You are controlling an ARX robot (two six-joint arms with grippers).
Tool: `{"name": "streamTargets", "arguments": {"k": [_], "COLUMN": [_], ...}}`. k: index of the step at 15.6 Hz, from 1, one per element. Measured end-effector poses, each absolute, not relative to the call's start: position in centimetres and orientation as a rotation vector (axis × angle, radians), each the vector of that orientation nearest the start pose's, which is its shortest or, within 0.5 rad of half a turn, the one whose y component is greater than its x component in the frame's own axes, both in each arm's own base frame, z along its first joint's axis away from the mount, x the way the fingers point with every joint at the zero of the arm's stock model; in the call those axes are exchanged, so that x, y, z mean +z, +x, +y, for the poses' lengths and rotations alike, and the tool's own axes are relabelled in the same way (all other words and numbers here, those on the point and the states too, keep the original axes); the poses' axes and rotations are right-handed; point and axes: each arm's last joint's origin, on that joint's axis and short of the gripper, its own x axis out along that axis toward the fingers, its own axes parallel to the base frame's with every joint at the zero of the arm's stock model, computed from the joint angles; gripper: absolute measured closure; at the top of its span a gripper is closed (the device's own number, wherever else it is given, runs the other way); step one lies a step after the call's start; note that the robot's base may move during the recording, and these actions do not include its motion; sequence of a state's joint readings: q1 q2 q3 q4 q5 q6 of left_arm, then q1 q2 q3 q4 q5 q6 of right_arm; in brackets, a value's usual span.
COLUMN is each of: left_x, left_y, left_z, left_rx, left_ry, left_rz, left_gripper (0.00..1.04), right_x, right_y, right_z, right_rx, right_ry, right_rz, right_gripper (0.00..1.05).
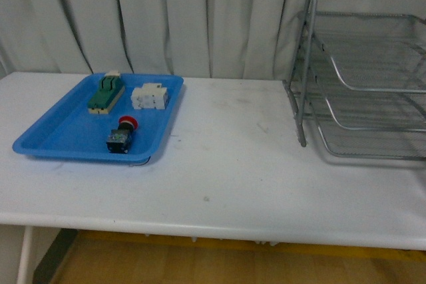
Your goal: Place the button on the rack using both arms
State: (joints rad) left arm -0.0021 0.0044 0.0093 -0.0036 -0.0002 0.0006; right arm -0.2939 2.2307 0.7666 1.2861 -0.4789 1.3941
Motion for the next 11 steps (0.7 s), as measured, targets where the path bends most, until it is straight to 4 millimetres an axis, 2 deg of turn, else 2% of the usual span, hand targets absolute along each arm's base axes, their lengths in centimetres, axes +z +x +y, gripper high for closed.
{"name": "streamTargets", "arguments": {"k": [6,11], "left_x": [16.6,16.6], "left_y": [9.7,9.7], "left_z": [0.0,0.0], "left_rx": [-0.002,-0.002], "left_ry": [0.001,0.001], "left_rz": [-0.001,-0.001], "left_gripper": [0.07,0.07], "right_x": [4.4,5.0], "right_y": [35.5,37.1], "right_z": [-9.4,-9.6], "right_rx": [0.028,0.068], "right_ry": [1.423,1.373], "right_rz": [0.284,0.245], "right_gripper": [0.06,0.06]}}
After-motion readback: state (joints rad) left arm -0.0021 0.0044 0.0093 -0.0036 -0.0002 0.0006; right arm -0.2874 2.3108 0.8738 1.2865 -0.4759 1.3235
